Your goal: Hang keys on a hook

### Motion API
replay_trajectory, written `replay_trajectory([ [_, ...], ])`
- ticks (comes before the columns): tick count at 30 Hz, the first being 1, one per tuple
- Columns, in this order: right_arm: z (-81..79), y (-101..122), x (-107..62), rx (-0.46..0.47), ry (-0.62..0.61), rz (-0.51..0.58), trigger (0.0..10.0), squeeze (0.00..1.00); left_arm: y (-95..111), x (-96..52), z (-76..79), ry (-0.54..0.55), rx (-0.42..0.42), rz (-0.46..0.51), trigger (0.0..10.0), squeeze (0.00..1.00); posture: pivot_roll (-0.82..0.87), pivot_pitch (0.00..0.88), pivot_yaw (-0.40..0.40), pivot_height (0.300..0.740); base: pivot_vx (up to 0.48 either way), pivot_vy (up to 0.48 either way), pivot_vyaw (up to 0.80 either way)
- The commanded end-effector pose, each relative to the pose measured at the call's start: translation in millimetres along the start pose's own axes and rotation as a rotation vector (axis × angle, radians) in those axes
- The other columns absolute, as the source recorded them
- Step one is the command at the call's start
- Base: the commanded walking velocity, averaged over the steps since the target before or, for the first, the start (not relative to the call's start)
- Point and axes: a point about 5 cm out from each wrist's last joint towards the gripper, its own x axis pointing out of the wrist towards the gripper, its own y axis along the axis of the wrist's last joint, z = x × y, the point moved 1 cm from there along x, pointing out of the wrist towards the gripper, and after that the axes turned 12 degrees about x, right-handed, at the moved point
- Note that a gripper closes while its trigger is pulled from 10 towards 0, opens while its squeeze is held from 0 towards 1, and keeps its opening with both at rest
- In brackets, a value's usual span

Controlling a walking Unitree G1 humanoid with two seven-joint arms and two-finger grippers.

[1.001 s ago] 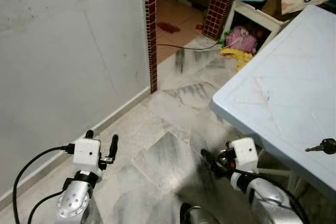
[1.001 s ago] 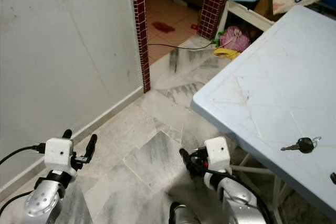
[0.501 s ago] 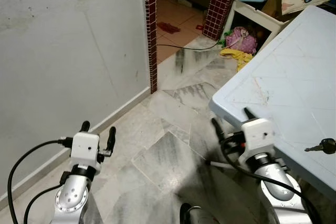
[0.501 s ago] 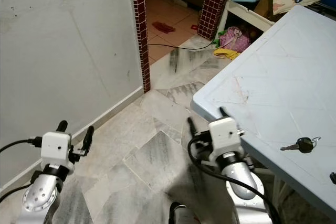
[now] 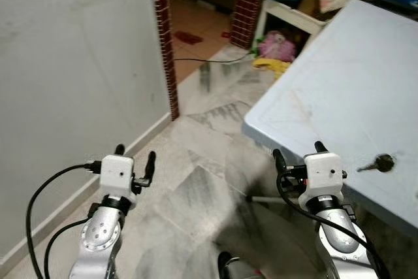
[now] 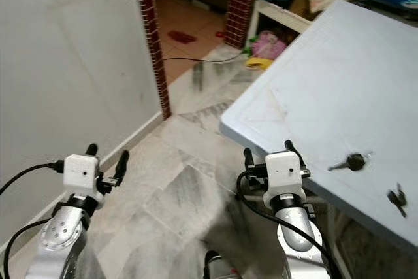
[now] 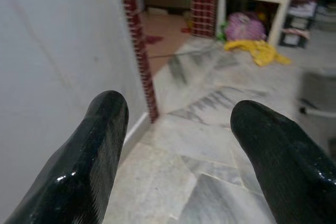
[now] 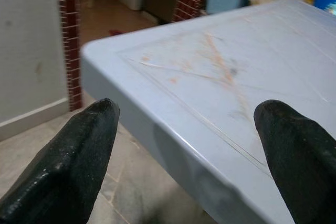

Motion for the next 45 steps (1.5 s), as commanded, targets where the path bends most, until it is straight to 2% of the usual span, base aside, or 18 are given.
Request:
replay_trajectory([
  [1,3.2,-1,0.3,-0.004,-0.021,0.0,10.0,0.0,4,1.0,-1.3,-0.006,-0.013,0.007,10.0,0.0,-0.12,0.159,0.016,0.74,0.0,0.0,-0.8],
  [13,2.9,0,4.6,0.006,-0.034,0.013,10.0,0.0,14,8.2,3.5,-0.021,-0.054,0.032,10.0,0.0,-0.12,0.158,0.019,0.74,0.0,0.0,-0.8],
  [22,1.9,6,7.2,0.0,-0.034,0.035,10.0,0.0,22,18.1,0.5,-0.014,-0.043,0.049,10.0,0.0,-0.12,0.161,0.019,0.74,0.0,0.0,-0.8],
  [31,3.8,13,16.5,0.023,-0.059,0.053,10.0,0.0,25,25.3,9.5,-0.046,-0.059,0.061,10.0,0.0,-0.13,0.157,0.022,0.74,0.0,0.0,-0.8],
  [36,3.3,15,21.1,0.047,-0.066,0.062,10.0,0.0,26,28.7,10.7,-0.053,-0.064,0.064,10.0,0.0,-0.13,0.155,0.023,0.74,0.0,0.0,0.0],
  [42,-3.1,16,24.5,0.058,-0.044,0.069,10.0,0.0,18,27.8,-2.4,-0.02,-0.04,0.041,10.0,0.0,-0.12,0.158,0.02,0.74,0.0,0.0,0.0],
  [45,-9.1,17,26.5,0.064,-0.016,0.071,10.0,0.0,15,28.1,-7.0,0.001,-0.056,0.027,10.0,0.0,-0.11,0.16,0.018,0.74,0.0,0.0,0.0],
])
